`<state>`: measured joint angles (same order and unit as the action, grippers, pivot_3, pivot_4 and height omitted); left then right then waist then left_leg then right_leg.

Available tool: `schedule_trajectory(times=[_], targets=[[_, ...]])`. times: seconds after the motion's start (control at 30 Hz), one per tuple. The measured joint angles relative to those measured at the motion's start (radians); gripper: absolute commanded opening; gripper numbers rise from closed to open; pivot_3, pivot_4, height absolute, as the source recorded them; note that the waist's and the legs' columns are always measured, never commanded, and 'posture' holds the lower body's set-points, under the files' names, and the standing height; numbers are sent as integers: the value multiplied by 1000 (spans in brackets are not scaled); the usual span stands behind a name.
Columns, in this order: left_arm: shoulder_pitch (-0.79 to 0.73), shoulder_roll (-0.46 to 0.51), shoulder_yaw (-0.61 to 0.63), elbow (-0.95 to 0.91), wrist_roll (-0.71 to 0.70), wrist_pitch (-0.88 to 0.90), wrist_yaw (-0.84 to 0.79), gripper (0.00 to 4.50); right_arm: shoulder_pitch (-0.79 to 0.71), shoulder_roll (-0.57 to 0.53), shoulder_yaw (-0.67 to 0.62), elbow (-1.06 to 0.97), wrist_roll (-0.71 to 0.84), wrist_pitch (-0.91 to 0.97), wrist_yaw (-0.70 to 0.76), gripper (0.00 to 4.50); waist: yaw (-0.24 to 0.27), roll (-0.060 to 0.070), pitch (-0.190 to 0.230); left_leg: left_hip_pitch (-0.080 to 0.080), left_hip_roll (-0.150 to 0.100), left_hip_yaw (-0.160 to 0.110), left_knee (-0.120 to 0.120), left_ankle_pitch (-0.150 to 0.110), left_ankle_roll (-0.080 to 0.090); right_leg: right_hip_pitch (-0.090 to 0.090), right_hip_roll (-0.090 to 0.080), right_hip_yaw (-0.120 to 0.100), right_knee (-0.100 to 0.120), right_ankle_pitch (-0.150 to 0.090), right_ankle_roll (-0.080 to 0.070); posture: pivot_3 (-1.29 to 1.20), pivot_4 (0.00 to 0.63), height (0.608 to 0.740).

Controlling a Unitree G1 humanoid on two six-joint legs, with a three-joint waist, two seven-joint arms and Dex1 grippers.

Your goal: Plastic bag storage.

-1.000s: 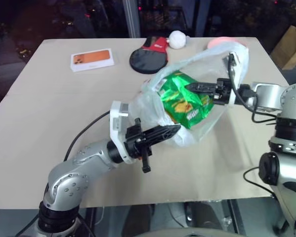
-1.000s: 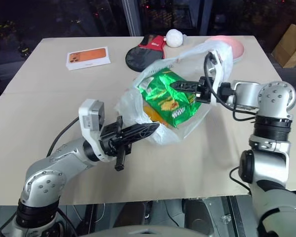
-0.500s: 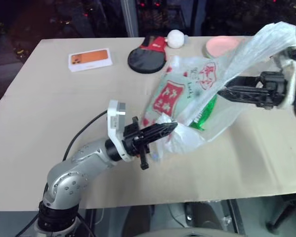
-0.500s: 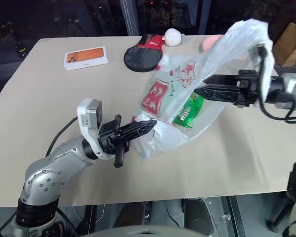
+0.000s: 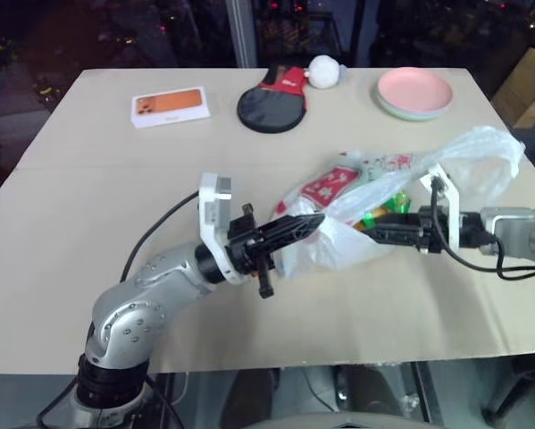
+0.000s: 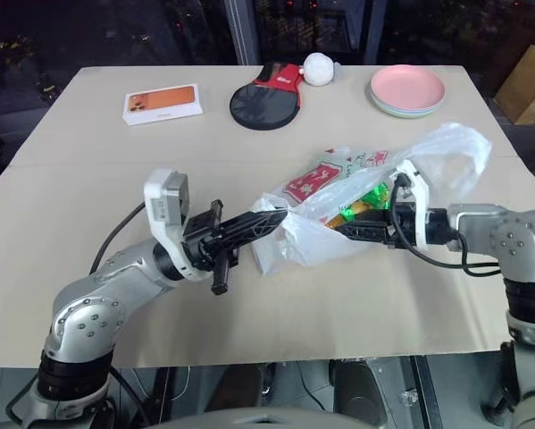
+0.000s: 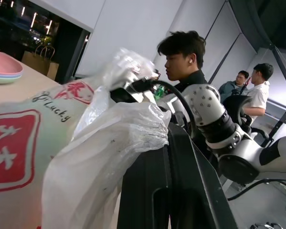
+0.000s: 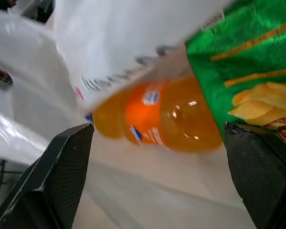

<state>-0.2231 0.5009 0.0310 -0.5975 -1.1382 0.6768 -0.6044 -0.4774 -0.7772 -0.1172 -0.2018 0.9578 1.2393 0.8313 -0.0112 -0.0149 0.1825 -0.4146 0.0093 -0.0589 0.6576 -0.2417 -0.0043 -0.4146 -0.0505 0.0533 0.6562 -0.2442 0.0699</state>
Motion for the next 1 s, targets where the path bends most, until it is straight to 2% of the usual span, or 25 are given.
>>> schedule_trajectory(times=[0.07, 0.17, 0.27, 0.4, 0.47, 0.57, 0.73, 1.0], targets=[[-1, 1, 0, 0, 0, 1, 0, 0, 3, -16, -61, -33, 59, -37, 95, 4391, -4, 0, 0, 1, 0, 0, 0, 0, 0, 0, 0, 0, 1, 0, 0, 0, 150, 740], [-1, 2, 0, 0, -1, 4, -1, 0, -55, -60, -171, -60, 134, -76, 156, 4391, -6, 0, 0, 2, 1, 0, 0, 0, 0, 1, 1, 0, 2, 0, 0, 0, 150, 740], [-1, 2, 0, 1, 0, 5, -2, 0, -115, -75, -235, -61, 199, -97, 163, 4391, -4, 0, 0, 2, 1, -1, 0, 0, 0, 2, 1, 0, 2, 0, 0, 0, 150, 740], [-6, 2, -1, 5, 1, 7, -4, 0, -239, -76, -308, 4, 271, -120, 90, 4391, -4, 0, 0, 1, 1, 0, 2, 0, 0, 1, 1, 0, 2, 0, 0, 0, 150, 740], [-7, 2, -1, 7, 3, 7, -5, 0, -258, -122, -323, 50, 222, -182, 81, 4391, 2, 0, 0, 1, 0, -1, 2, 0, 0, 2, 0, -1, 1, 0, 0, 0, 150, 740], [-4, 3, 1, 16, 7, 7, -11, 0, -150, -304, -291, 221, -25, -353, 157, 4391, 18, -1, -1, 0, -1, 0, 2, 0, 0, 2, -2, -1, -2, 0, 0, 0, 150, 740], [-4, 3, -1, 21, 9, 7, -13, 0, -86, -310, -236, 319, -170, -474, 236, 4391, -9, 2, 0, 2, 1, 3, 2, 0, 0, 1, 0, 2, 2, 0, 0, 0, 150, 740], [3, 8, -1, 20, 9, 10, -14, 0, -9, -291, -172, 340, -244, -492, 276, 4391, -5, 2, 0, 1, 0, 2, 6, 0, 0, 2, 0, 2, 4, 0, 0, 0, 150, 740]])
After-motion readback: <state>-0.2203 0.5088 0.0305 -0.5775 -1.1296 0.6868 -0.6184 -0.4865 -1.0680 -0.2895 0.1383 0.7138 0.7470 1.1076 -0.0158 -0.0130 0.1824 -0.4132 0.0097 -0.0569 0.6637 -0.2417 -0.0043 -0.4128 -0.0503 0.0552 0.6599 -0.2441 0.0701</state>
